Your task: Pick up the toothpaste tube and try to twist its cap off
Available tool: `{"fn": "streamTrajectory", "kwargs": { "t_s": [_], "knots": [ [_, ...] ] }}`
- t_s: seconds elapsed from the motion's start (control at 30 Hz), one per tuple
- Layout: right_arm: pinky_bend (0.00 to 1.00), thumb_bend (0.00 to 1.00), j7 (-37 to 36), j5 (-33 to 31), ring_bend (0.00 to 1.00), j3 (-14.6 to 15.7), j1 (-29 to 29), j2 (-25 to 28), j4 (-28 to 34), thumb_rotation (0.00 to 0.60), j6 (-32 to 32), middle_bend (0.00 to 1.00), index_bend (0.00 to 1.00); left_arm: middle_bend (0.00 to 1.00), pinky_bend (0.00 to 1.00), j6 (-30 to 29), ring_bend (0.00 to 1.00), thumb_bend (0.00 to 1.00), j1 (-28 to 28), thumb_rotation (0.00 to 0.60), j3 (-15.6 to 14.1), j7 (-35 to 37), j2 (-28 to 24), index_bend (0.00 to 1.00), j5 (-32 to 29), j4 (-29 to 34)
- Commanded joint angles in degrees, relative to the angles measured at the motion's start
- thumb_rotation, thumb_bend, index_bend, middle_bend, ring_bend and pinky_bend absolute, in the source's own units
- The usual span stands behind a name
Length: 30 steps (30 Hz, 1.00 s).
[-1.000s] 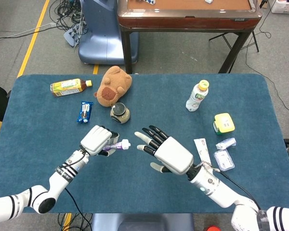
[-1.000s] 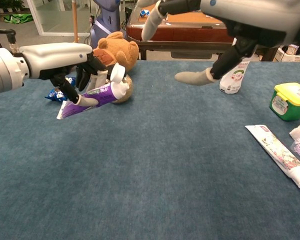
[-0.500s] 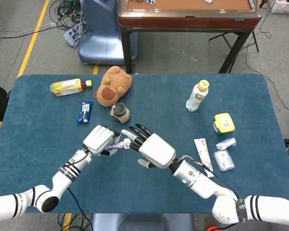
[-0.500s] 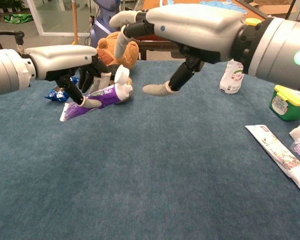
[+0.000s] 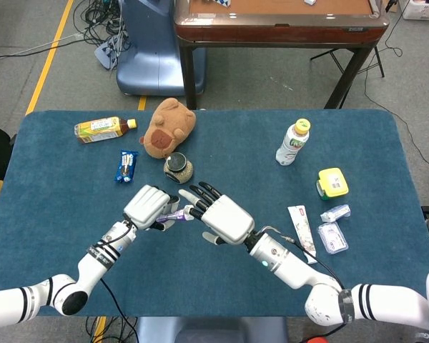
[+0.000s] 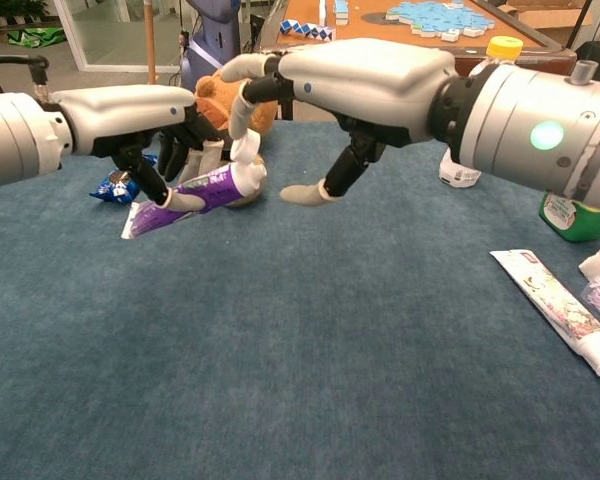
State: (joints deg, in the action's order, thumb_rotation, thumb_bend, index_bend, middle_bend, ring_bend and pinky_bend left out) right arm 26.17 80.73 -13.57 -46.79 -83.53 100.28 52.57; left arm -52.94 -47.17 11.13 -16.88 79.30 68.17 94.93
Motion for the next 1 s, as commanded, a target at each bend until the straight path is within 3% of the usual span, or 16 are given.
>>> {"fn": "streamTrajectory", "kwargs": {
  "t_s": [0.03, 0.8, 1.0],
  "knots": [
    [0.05, 0.34, 0.02, -0.56, 0.00, 0.46, 0.07, 0.16, -0.21, 0.600, 0.29, 0.05, 0.28, 0.72, 0.48, -0.11, 0.57, 0.43, 0.10, 0.600, -0.02, 0.60, -0.24, 0.60, -0.05, -0.17],
    [0.05, 0.35, -5.22, -1.45, 0.00, 2.82, 0.24, -1.11, -4.19, 0.600, 2.48, 0.05, 0.28, 0.73, 0.49, -0.30, 0.57, 0.43, 0.52, 0.600, 0.73, 7.14, -1.75, 0.61, 0.08, 0.73],
    [0.05, 0.35, -8.17, -0.06, 0.00, 3.09, 1.60, 1.03, -2.12, 0.600, 4.89, 0.05, 0.28, 0.73, 0.49, -1.66, 0.57, 0.43, 1.06, 0.600, 0.51, 7.82, -1.94, 0.60, 1.37, 0.48]
  ]
}}
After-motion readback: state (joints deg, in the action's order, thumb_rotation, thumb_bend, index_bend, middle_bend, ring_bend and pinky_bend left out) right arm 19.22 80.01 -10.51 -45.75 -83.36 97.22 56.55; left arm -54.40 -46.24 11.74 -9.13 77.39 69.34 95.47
